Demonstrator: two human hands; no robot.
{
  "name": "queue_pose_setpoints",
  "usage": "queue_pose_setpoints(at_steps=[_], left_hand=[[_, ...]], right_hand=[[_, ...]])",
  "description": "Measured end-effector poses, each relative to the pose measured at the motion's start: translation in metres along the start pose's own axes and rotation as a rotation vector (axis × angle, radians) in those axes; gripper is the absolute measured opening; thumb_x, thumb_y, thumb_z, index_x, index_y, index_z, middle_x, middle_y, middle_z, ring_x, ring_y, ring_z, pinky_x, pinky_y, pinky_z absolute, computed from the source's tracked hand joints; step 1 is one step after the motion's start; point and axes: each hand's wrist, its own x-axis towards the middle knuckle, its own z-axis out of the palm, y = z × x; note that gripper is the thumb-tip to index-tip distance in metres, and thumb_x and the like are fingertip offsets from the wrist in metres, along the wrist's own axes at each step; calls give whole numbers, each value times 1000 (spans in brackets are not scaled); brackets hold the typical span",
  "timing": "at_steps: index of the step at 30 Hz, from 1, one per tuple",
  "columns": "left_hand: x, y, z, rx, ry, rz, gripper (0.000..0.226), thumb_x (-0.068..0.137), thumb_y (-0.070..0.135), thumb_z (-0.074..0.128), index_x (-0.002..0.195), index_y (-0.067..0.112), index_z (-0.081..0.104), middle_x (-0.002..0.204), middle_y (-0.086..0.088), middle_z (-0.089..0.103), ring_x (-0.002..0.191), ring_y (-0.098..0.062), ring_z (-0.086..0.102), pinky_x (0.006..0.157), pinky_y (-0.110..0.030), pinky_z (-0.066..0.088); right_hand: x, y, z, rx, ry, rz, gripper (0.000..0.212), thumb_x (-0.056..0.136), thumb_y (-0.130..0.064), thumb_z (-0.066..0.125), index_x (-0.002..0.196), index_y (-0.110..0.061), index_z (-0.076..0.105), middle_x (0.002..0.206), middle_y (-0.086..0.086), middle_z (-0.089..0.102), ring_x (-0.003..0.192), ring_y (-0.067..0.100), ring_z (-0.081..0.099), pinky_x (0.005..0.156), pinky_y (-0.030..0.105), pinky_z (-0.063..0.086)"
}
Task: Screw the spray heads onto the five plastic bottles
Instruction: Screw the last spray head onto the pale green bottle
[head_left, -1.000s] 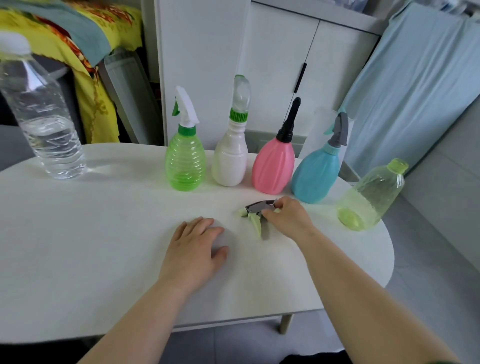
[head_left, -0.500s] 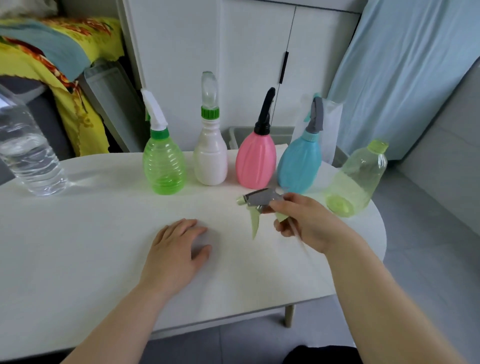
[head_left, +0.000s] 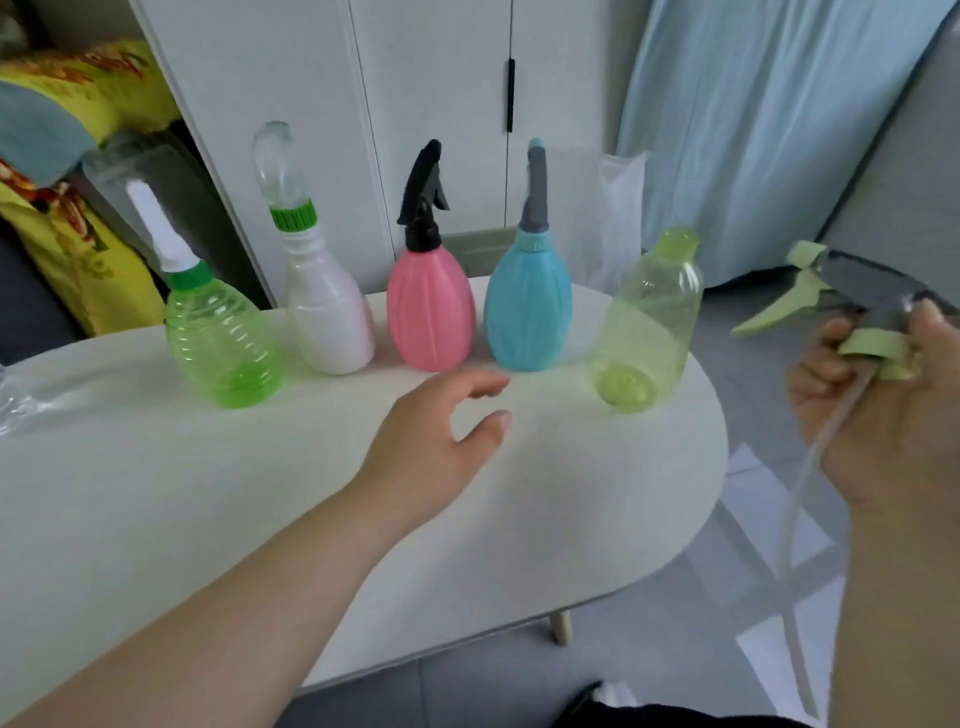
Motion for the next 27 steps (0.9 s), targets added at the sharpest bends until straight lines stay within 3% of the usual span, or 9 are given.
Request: queue_pose_setpoints(at_steps=[2, 4, 6, 9, 12, 16, 20, 23, 27], left_hand=[[22, 19, 21, -67, -44, 49, 35, 81, 18, 60, 115, 17, 54, 101, 18, 54, 95, 5, 47, 78, 8, 25], [44, 32, 42, -95, -87, 70, 46, 81, 20, 60, 124, 16, 44, 116, 7, 51, 109, -7, 47, 86, -4, 29], [63, 39, 60, -88, -106, 57, 58, 80, 23, 61, 130, 16, 34, 133, -1, 42, 121, -14, 40, 95, -16, 26], [85, 45, 81, -132, -70, -11, 71, 77, 26, 65, 135, 13, 25, 140, -8, 33, 128, -20, 34, 104, -27, 26], [99, 45, 96, -179, -54, -61, 86, 71, 31, 71, 137, 13, 19, 143, -9, 31, 130, -21, 32, 103, -28, 26], [108, 44, 110, -226, -125, -95, 94, 64, 32, 77, 136, 18, 18, 138, -5, 35, 126, -20, 36, 93, -22, 28], [114, 44, 118, -276, -97, -150, 99, 62, 29, 78, 137, 20, 14, 137, -5, 38, 120, -19, 41, 96, -27, 33], [111, 44, 118, -282, -52, -154, 87, 63, 29, 78, 130, 19, 23, 118, 1, 46, 101, -12, 43, 85, -23, 33], [94, 41, 105, -342, 10, -89, 72, 60, 25, 79, 116, 18, 34, 105, 8, 47, 98, -10, 47, 81, -19, 35]], right_hand=[[5, -3, -14, 6, 106, -12, 40, 42, -32, 68, 72, -21, 43, 48, -7, 56, 36, 4, 43, 42, 10, 33], [8, -1, -26, 17, 181, 11, 15, 75, -21, 56, 72, -19, 42, 57, -5, 53, 39, 5, 43, 44, 14, 33], [14, 4, -34, 21, 244, 37, 21, 92, -21, 35, 73, -18, 43, 67, -3, 49, 42, 5, 44, 46, 14, 33], [17, 9, -35, 36, 275, 31, 21, 94, -17, 35, 75, -17, 44, 73, -2, 50, 52, 7, 47, 51, 15, 37], [20, 16, -38, 48, 273, 44, 19, 93, -14, 39, 76, -16, 47, 77, 1, 55, 58, 8, 53, 56, 16, 44], [23, 22, -38, 62, 238, 62, 22, 92, -12, 41, 73, -17, 49, 80, 3, 59, 58, 8, 61, 56, 17, 51], [25, 27, -37, 71, 203, 65, 22, 91, -11, 45, 71, -14, 53, 82, 7, 62, 59, 10, 67, 64, 20, 57], [26, 30, -37, 74, 250, 32, 16, 89, -14, 50, 75, -10, 57, 82, 8, 64, 62, 11, 68, 69, 23, 58], [27, 29, -38, 139, 300, 17, 15, 89, -20, 52, 84, -7, 55, 65, 4, 72, 60, 10, 69, 62, 23, 58]])
